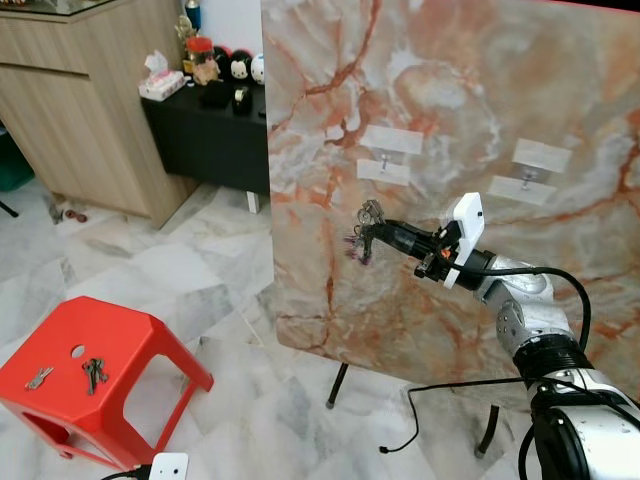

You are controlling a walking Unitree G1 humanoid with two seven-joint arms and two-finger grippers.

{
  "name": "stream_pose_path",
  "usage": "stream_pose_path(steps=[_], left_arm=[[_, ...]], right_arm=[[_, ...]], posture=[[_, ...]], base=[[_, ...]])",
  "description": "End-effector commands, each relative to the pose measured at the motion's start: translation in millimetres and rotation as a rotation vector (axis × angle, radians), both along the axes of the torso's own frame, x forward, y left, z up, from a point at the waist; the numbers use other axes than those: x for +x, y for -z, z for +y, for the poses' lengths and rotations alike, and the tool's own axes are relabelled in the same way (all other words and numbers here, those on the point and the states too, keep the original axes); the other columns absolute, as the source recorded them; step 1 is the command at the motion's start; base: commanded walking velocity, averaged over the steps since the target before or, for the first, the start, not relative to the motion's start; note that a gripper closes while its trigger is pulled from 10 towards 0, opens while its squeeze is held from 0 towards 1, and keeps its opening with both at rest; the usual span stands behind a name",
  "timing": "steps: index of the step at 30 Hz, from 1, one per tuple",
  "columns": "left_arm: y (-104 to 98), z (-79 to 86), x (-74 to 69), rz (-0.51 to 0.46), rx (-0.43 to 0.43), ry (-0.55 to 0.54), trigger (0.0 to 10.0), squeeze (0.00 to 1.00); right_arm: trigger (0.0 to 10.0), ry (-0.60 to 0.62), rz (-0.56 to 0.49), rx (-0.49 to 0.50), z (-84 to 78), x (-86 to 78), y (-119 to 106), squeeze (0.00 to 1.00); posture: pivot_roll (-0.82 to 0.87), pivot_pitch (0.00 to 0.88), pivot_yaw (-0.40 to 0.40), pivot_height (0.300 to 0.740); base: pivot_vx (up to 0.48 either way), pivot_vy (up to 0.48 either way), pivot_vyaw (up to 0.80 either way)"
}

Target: Hang keys on a hook

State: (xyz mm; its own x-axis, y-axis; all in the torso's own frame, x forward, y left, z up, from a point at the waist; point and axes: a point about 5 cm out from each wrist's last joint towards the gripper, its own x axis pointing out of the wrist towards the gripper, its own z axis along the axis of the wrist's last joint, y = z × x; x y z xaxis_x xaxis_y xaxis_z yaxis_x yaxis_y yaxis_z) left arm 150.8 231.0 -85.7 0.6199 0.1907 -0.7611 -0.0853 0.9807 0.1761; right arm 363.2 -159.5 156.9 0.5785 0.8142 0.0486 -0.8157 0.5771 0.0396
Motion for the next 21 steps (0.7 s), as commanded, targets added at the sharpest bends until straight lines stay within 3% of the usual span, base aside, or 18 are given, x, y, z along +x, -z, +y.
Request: stream_pose_path(steps=[1, 8, 21], left_arm=[[1.7, -0.7, -3.5, 0.01, -0.007, -0.011, 10.0, 0.0], [1.2, -0.1, -3.4, -0.001, -0.013, -0.02, 10.0, 0.0], [0.7, -1.8, -0.2, -0.002, -0.018, -0.029, 10.0, 0.0]], right_arm=[[10.0, -0.006, -0.034, -0.006, -0.4, 0.6, -5.9, 0.0], [10.0, -0.013, -0.025, -0.017, 0.5, -1.0, -1.8, 0.0], [10.0, -0.03, -0.033, -0.019, 0.4, -2.4, -3.2, 0.0]], posture=[[0.09, 0.037, -0.055, 0.737], [0.09, 0.043, -0.058, 0.737], [0.09, 0.062, -0.058, 0.737]], base=[[0.277, 0.0, 0.0], [0.276, 0.0, 0.0], [0.0, 0.0, 0.0]])
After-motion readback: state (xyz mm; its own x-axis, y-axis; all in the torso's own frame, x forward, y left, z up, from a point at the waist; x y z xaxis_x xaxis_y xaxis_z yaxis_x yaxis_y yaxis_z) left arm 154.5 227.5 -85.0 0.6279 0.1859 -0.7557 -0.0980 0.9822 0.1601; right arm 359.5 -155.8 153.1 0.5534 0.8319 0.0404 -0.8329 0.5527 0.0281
